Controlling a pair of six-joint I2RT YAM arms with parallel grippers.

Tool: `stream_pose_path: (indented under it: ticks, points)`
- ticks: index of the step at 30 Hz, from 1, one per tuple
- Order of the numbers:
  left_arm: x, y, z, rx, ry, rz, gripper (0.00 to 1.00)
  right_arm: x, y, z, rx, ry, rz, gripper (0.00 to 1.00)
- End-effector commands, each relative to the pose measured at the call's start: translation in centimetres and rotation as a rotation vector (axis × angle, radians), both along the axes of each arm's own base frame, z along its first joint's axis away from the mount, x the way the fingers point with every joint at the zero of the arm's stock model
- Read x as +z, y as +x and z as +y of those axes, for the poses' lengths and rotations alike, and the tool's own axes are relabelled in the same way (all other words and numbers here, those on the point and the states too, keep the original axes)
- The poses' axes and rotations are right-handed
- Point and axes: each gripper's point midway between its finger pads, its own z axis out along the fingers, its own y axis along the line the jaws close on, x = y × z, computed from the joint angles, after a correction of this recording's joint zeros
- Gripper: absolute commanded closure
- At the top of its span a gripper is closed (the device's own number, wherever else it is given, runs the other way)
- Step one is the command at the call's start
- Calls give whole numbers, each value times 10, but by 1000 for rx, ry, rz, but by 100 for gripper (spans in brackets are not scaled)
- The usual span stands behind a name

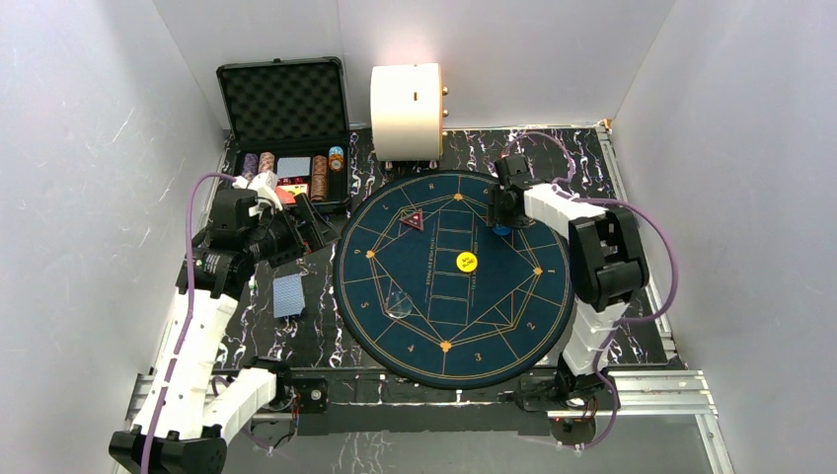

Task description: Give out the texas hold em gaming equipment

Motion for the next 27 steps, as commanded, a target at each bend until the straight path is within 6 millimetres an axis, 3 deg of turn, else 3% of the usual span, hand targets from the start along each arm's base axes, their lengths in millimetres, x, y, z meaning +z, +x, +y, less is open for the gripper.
stream_pose_path:
  ticks: [1, 4, 6, 8, 10, 12, 16, 21, 27]
  points:
    - [19, -4, -5, -24, -30, -38, 2, 1, 24, -3, 3, -5, -24, 54]
    - [22, -4, -4, -23, -27, -46, 2, -2, 21, -11, -12, -46, -6, 36]
    - [21, -5, -3, -22, -23, -44, 1, 9, 17, -12, -12, -54, -3, 19]
    - [19, -5, -3, -22, -22, -38, 2, 25, 6, -5, 19, -50, -18, 6]
    - [17, -6, -4, -23, -25, -34, 2, 40, -10, 17, 92, 1, -35, 2]
    - [15, -5, -4, -23, -29, -30, 2, 52, -34, 51, 205, 111, -43, 2]
    - [13, -2, -6, -27, -38, -31, 2, 35, -75, 89, 337, 154, 13, 2]
    - [19, -3, -9, -42, -53, -40, 2, -5, -91, 81, 313, 39, 106, 5]
    - [23, -5, -9, -38, -57, -44, 2, -27, -101, 86, 320, -46, 149, 19]
